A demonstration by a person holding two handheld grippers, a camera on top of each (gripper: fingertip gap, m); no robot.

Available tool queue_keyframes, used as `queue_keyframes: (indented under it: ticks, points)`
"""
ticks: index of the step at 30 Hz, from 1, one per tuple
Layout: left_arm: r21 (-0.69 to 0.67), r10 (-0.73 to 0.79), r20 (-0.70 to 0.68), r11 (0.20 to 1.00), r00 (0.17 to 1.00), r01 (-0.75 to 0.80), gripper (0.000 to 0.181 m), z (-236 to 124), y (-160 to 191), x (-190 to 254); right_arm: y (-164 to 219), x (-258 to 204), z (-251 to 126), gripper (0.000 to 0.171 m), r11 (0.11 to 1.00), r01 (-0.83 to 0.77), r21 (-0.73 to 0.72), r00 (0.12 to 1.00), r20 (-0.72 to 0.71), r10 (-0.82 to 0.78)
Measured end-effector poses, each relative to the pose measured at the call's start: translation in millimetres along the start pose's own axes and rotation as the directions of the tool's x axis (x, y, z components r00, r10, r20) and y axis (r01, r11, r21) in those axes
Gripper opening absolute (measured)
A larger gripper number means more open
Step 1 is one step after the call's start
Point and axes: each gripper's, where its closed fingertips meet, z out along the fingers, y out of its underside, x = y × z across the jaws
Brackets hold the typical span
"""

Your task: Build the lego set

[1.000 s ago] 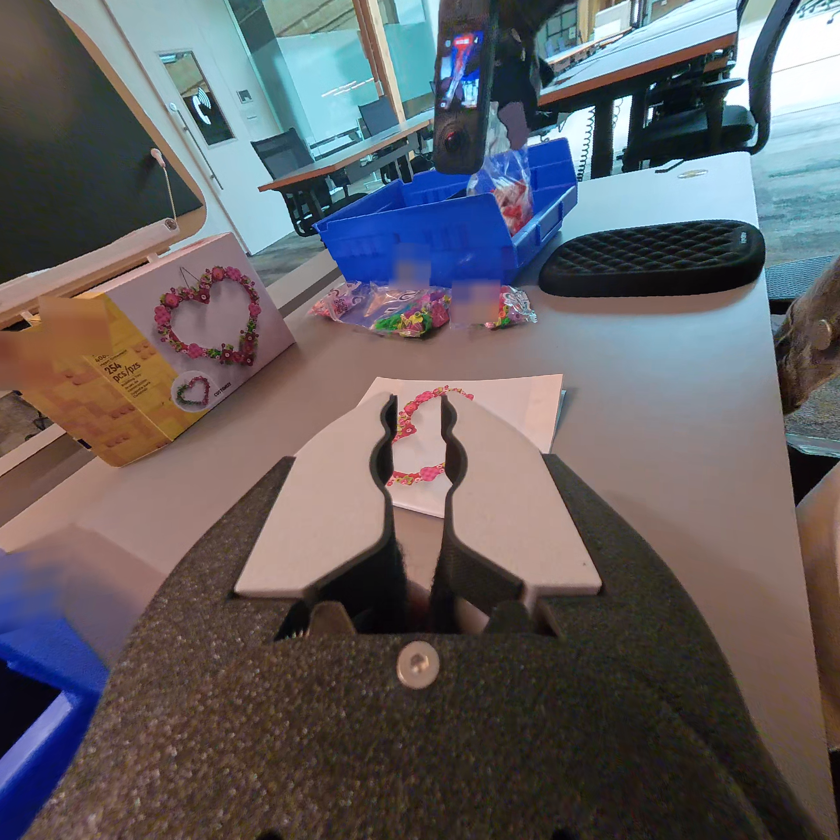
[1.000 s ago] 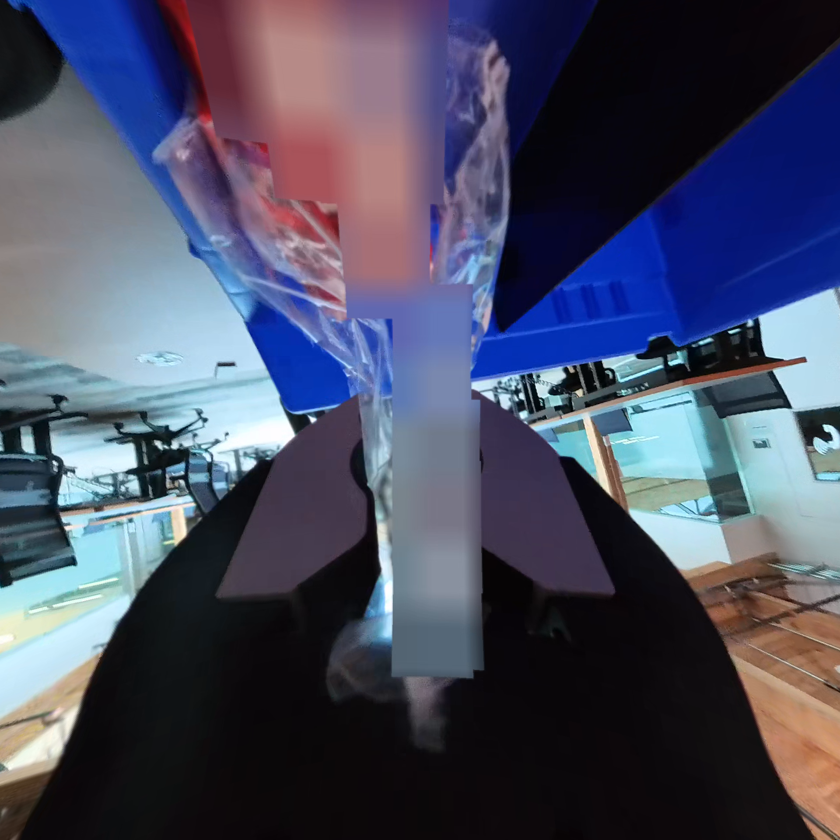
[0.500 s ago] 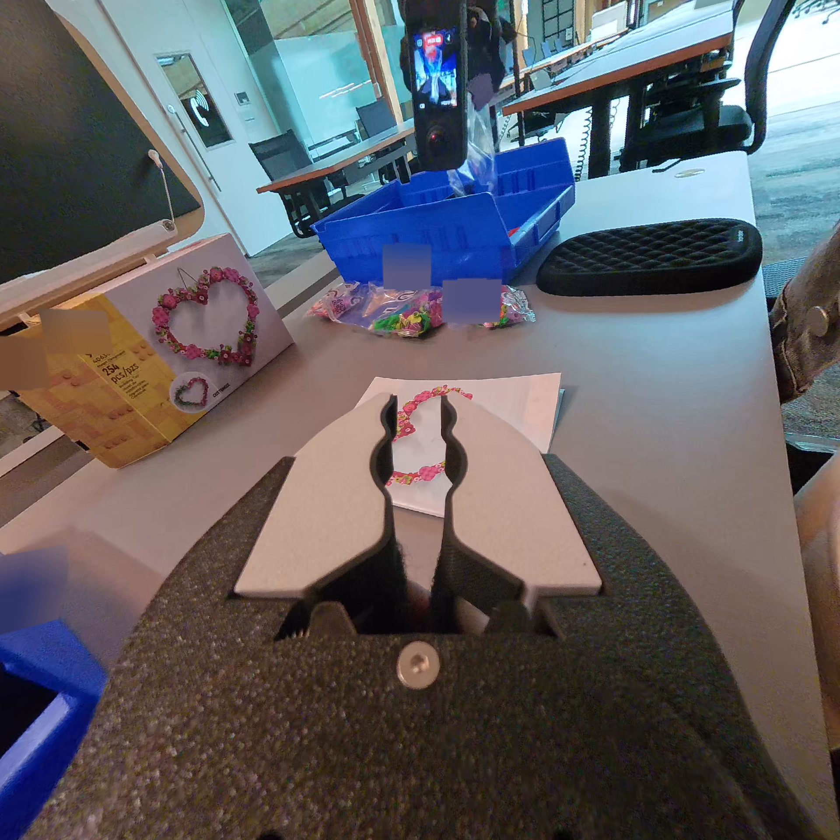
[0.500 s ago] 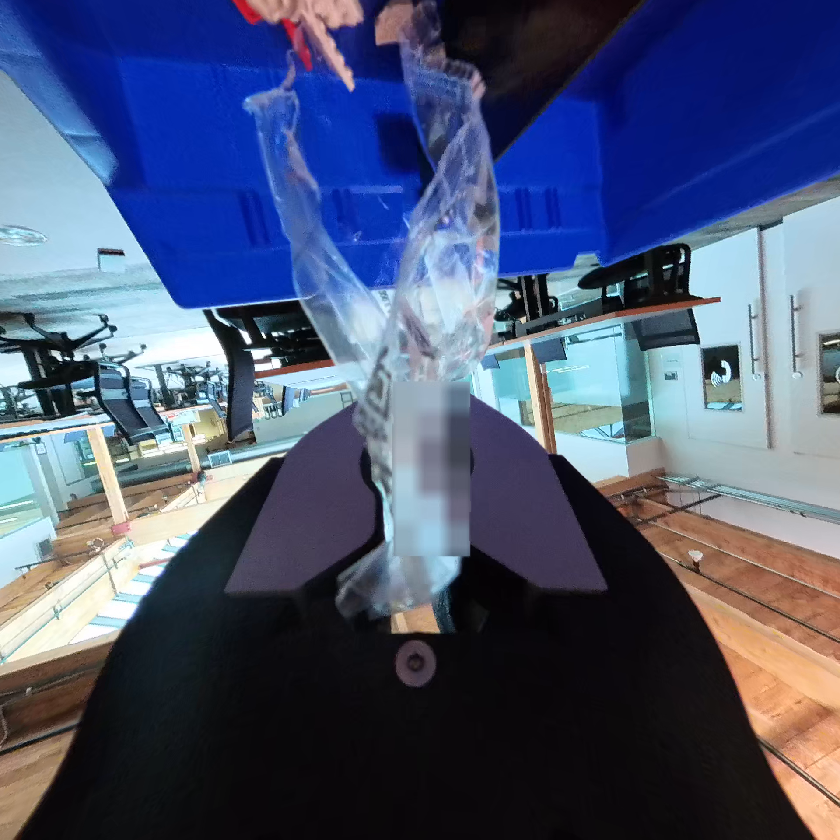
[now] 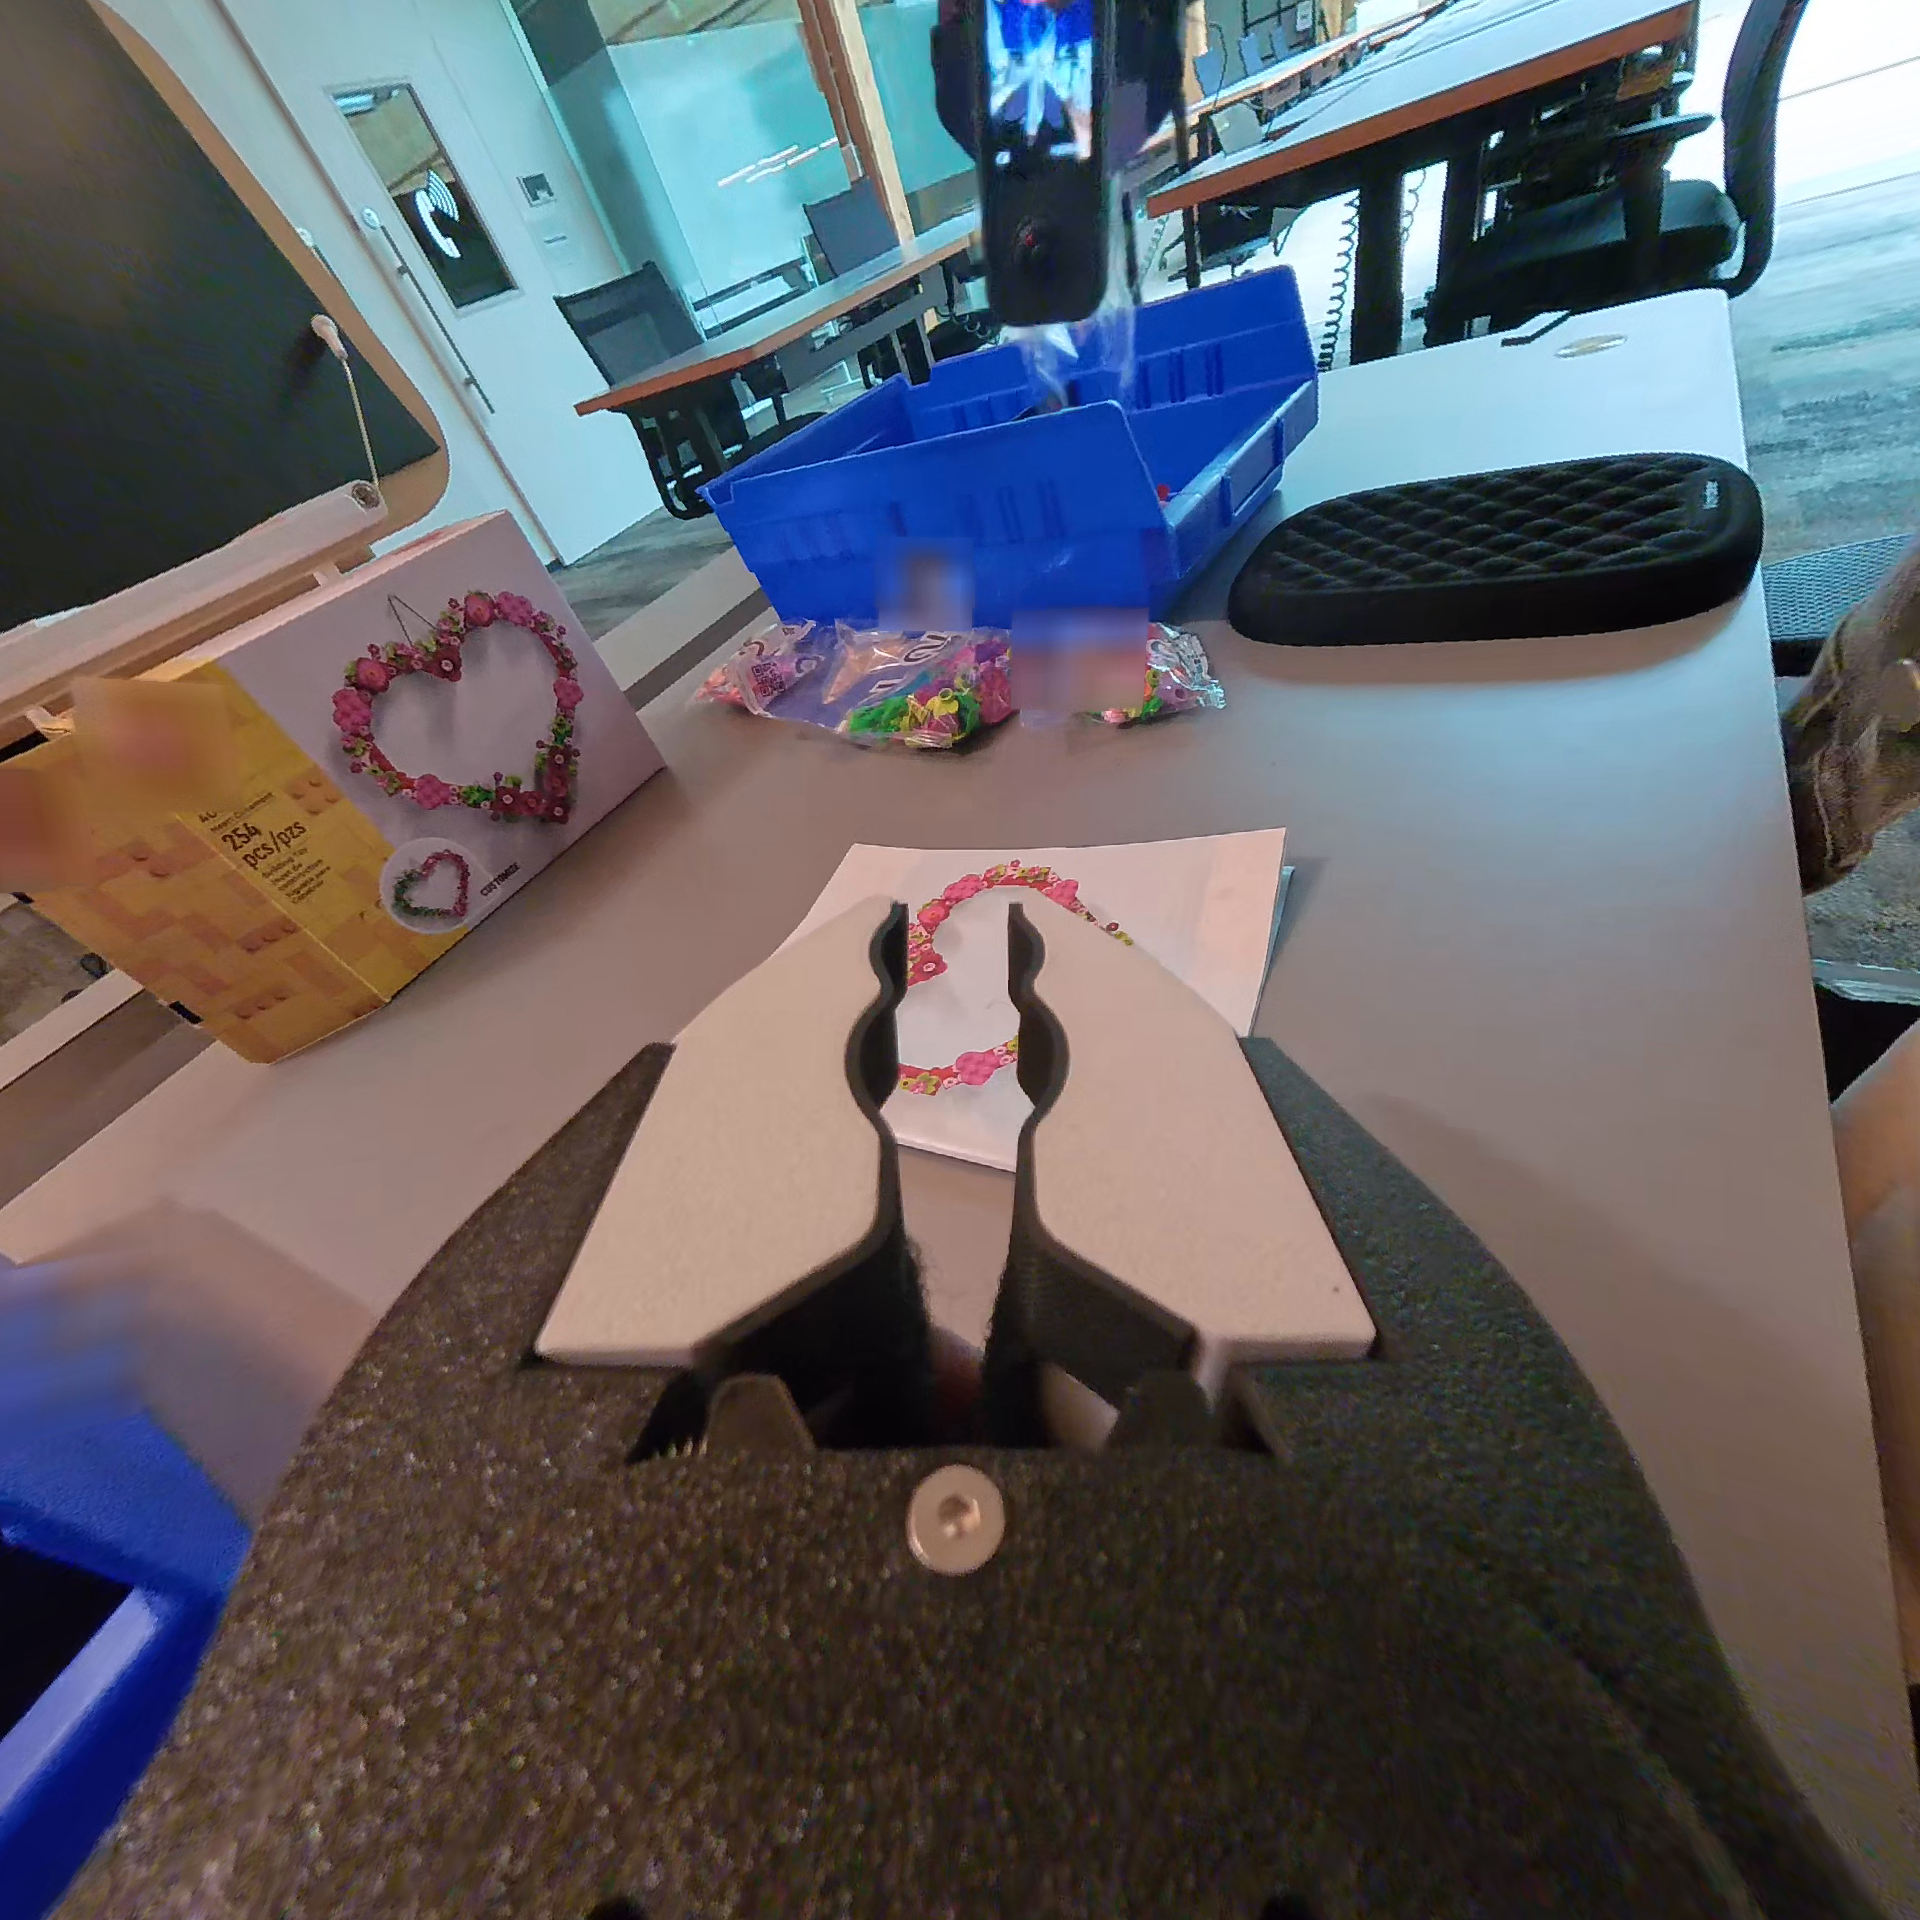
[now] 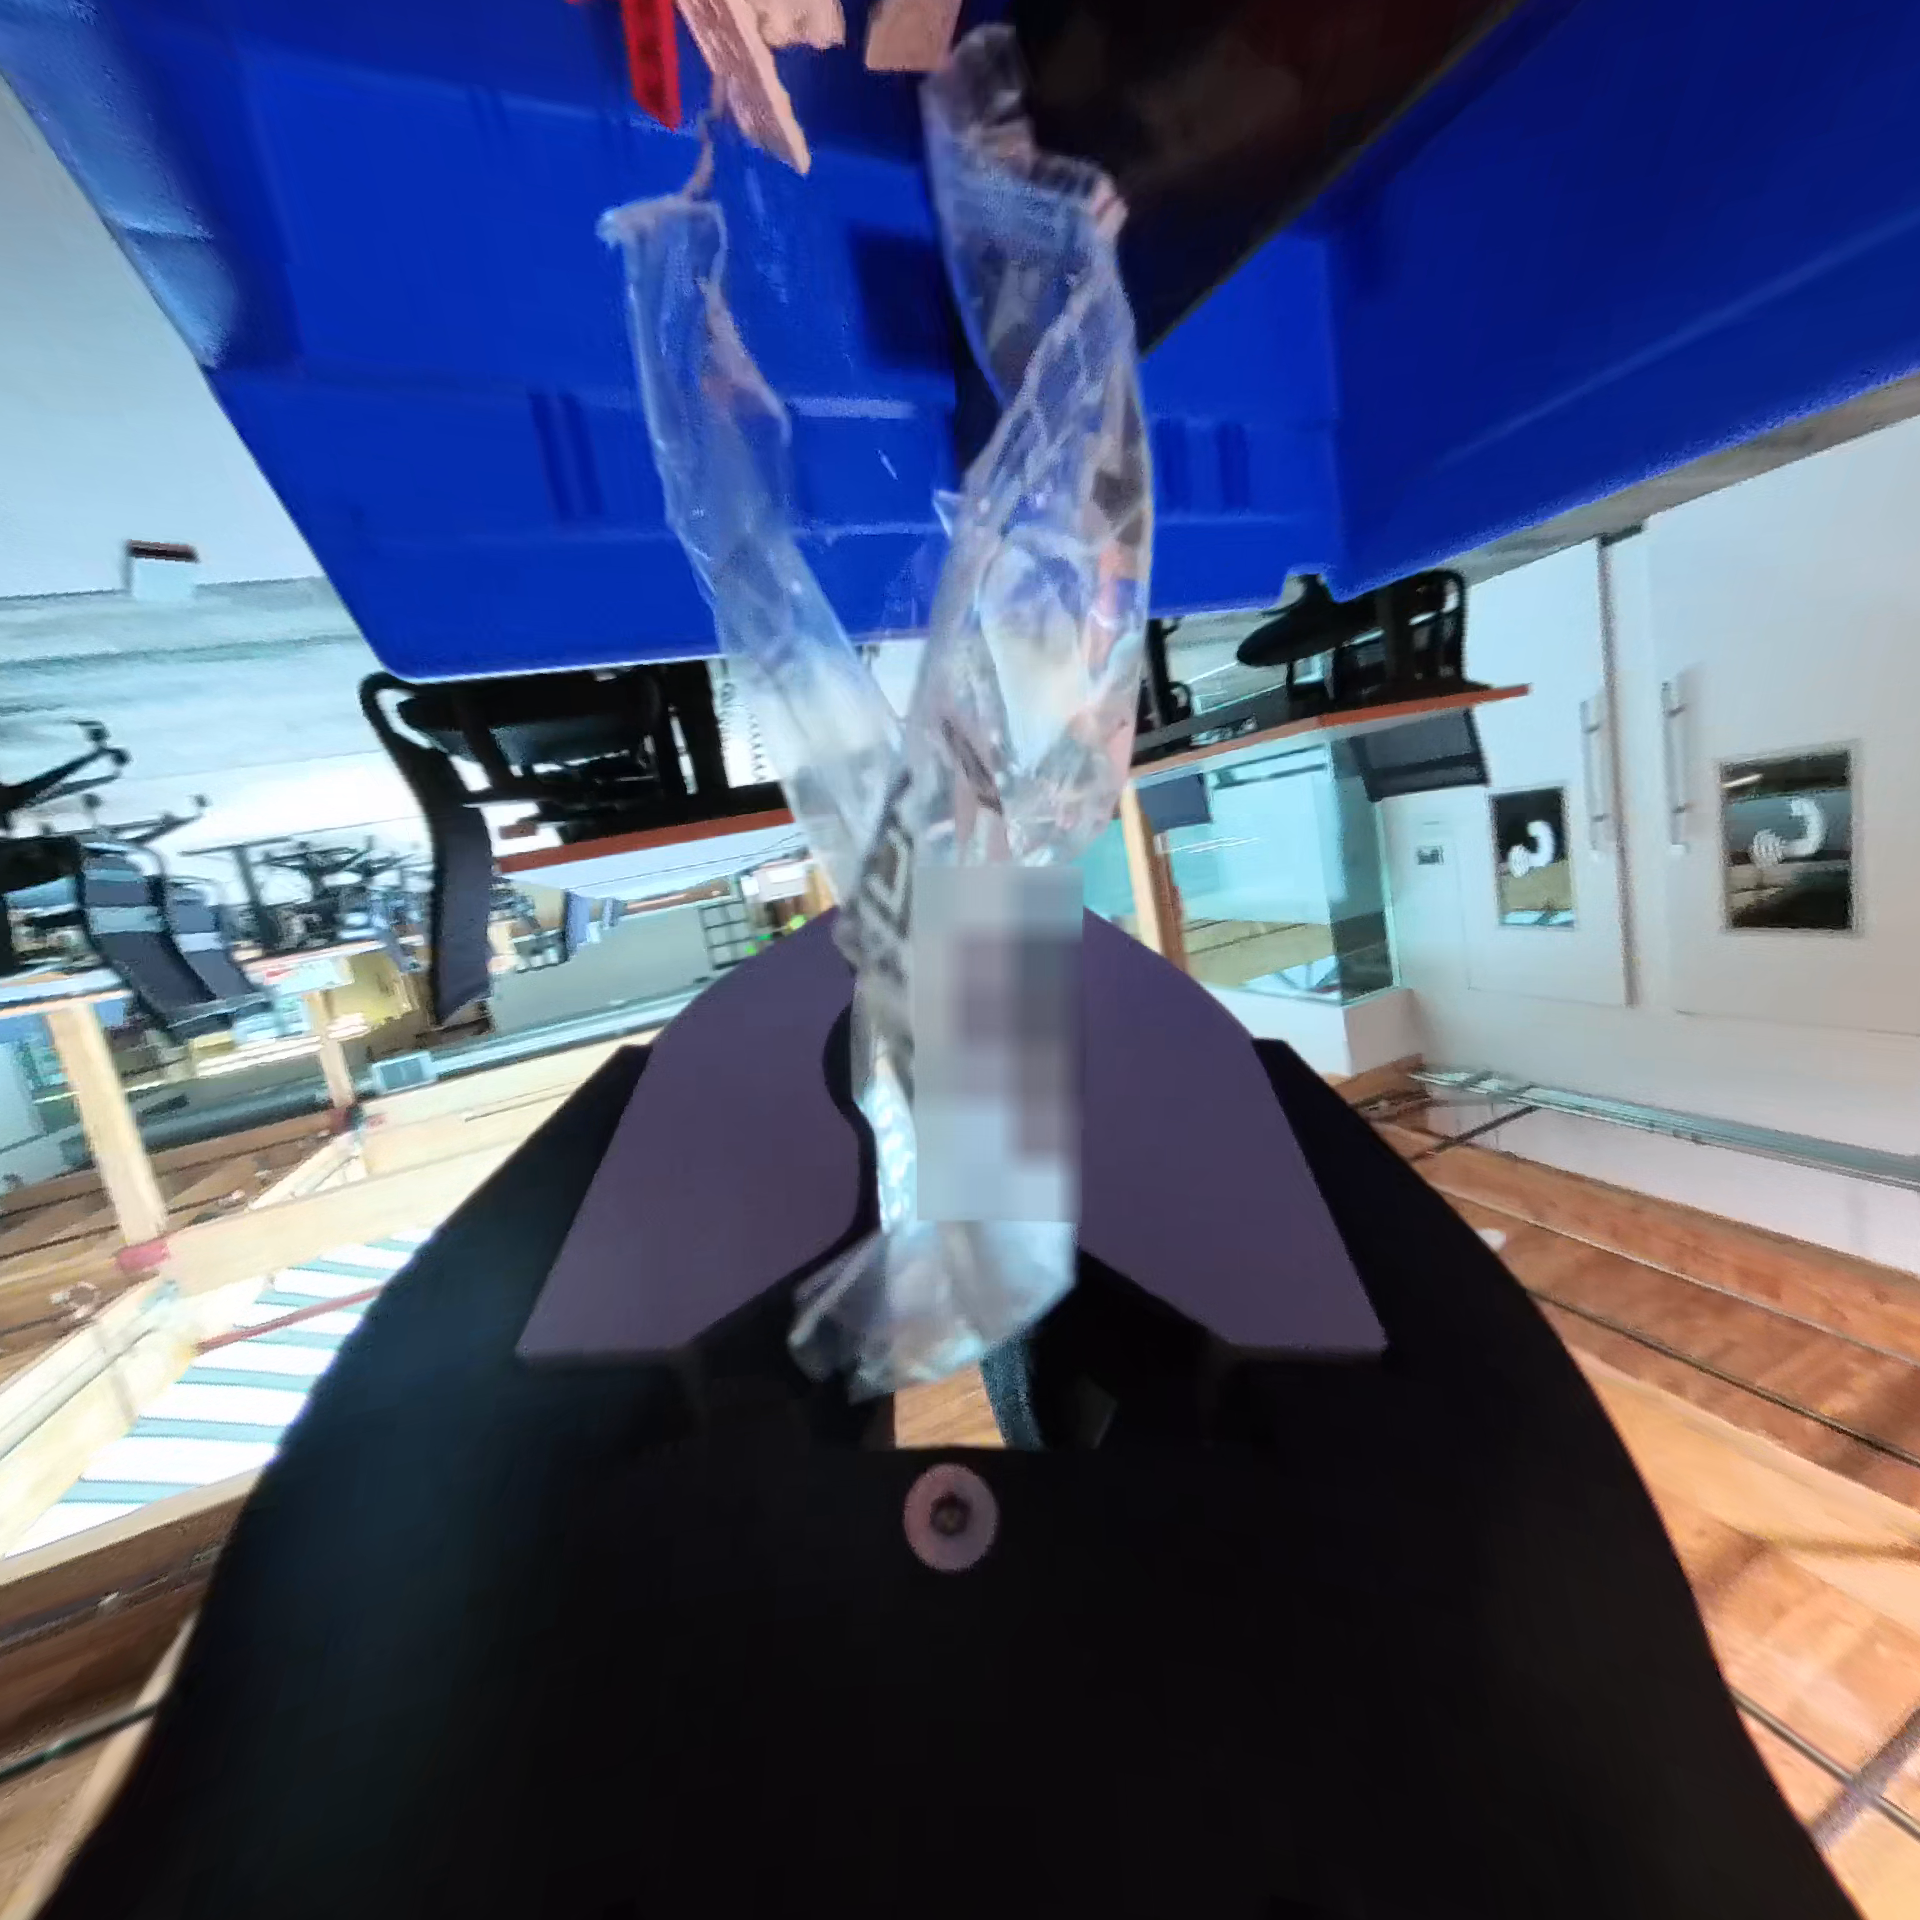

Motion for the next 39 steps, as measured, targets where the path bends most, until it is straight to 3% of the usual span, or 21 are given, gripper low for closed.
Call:
queue_keyframes:
  ticks: [2, 6, 8, 11, 14, 18, 25, 29, 32, 35, 39]
  points:
    - [-0.005, 0.006, 0.0, 1.0, 1.0, -0.006, 0.018, 1, 1, 1, 7, 3, 1, 0.028, 0.999, -0.044, -0.004, 0.998, -0.033, 0.044]
    - [-0.015, 0.016, -0.002, 1.0, 1.0, -0.017, 0.018, 2, 2, 2, 10, -13, 7, 0.028, 0.985, -0.145, 0.098, 0.989, 0.053, 0.14]
    - [-0.02, 0.019, -0.005, 1.0, 1.0, -0.019, 0.018, 2, 2, 2, 7, -34, 7, 0.027, 0.924, -0.326, 0.201, 0.919, 0.295, 0.261]
    - [-0.029, 0.03, -0.01, 0.999, 1.0, -0.03, 0.018, 3, 3, 4, 10, -55, 3, 0.024, 0.8, -0.523, 0.296, 0.772, 0.562, 0.297]
    - [-0.042, 0.038, -0.015, 0.998, 0.999, -0.038, 0.018, 5, 4, 5, 8, -60, -4, 0.023, 0.59, -0.706, 0.391, 0.635, 0.718, 0.284]
    - [-0.065, 0.036, -0.027, 0.997, 0.999, -0.037, 0.018, 7, 6, 6, 9, -61, -18, 0.02, 0.185, -0.879, 0.439, 0.47, 0.862, 0.19]
    - [-0.027, 0.067, -0.073, 0.997, 0.995, -0.069, 0.019, 22, -22, 10, 31, -97, -15, 0.019, -0.289, -0.872, 0.394, 0.351, 0.917, 0.19]
    - [0.024, 0.155, -0.191, 0.988, 0.969, -0.153, 0.024, 56, -58, 20, 31, -136, -20, 0.019, -0.466, -0.817, 0.339, 0.26, 0.939, 0.227]
    - [0.071, 0.234, -0.334, 0.972, 0.913, -0.223, 0.042, 100, -88, 29, 17, -169, -16, 0.019, -0.524, -0.798, 0.299, 0.176, 0.946, 0.272]
    - [0.129, 0.391, -0.474, 0.917, 0.789, -0.378, 0.052, 157, -111, 38, 3, -198, -2, 0.019, -0.533, -0.809, 0.249, 0.051, 0.933, 0.357]
    - [0.224, 0.68, -0.54, 0.684, 0.495, -0.694, 0.041, 235, -109, 33, 1, -228, 13, 0.02, -0.524, -0.816, 0.243, -0.093, 0.84, 0.534]
